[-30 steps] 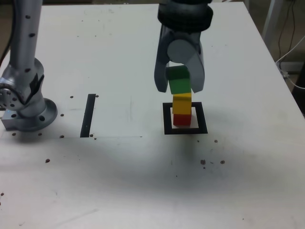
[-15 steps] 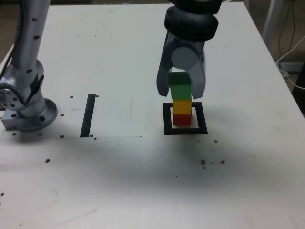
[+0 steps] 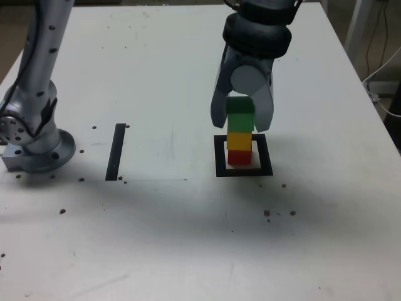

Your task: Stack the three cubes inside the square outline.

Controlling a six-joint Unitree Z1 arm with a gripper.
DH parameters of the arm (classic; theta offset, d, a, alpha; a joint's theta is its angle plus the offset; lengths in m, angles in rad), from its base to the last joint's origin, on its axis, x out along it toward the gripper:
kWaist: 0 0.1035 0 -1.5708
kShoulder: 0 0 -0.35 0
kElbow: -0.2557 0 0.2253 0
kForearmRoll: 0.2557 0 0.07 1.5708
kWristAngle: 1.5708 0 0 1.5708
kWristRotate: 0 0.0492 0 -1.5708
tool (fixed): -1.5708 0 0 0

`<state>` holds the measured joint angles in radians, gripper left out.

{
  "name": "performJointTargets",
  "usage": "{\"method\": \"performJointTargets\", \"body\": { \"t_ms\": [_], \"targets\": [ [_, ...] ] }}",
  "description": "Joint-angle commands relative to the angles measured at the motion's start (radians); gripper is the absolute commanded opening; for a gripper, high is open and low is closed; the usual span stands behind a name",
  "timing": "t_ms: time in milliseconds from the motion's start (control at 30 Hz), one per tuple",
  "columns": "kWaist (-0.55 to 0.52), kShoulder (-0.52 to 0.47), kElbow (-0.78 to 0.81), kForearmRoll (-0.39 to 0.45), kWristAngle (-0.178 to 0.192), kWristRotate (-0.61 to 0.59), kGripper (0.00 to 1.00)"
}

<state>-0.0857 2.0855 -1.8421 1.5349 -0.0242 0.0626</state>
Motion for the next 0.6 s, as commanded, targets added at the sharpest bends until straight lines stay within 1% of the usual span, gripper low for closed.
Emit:
{"method": "performJointTargets", "body": {
  "t_ms": [0, 33, 67, 200, 233, 267, 333, 567],
  "targets": [
    [0.001, 0.006, -0.005, 0.005, -0.001, 0.004, 0.22],
    [0.002, 0.007, -0.005, 0.004, -0.002, 0.006, 0.28],
    [0.002, 0.009, -0.005, 0.004, -0.002, 0.008, 0.36],
    [0.003, 0.015, -0.005, 0.001, -0.004, 0.019, 0.82],
    [0.003, 0.016, -0.005, 0.001, -0.004, 0.02, 0.91],
    [0.004, 0.017, -0.005, 0.001, -0.004, 0.02, 0.97],
    [0.004, 0.017, -0.004, 0.001, -0.004, 0.02, 0.99],
    [0.004, 0.02, 0.001, 0.001, -0.006, 0.021, 1.0]
  ]
}}
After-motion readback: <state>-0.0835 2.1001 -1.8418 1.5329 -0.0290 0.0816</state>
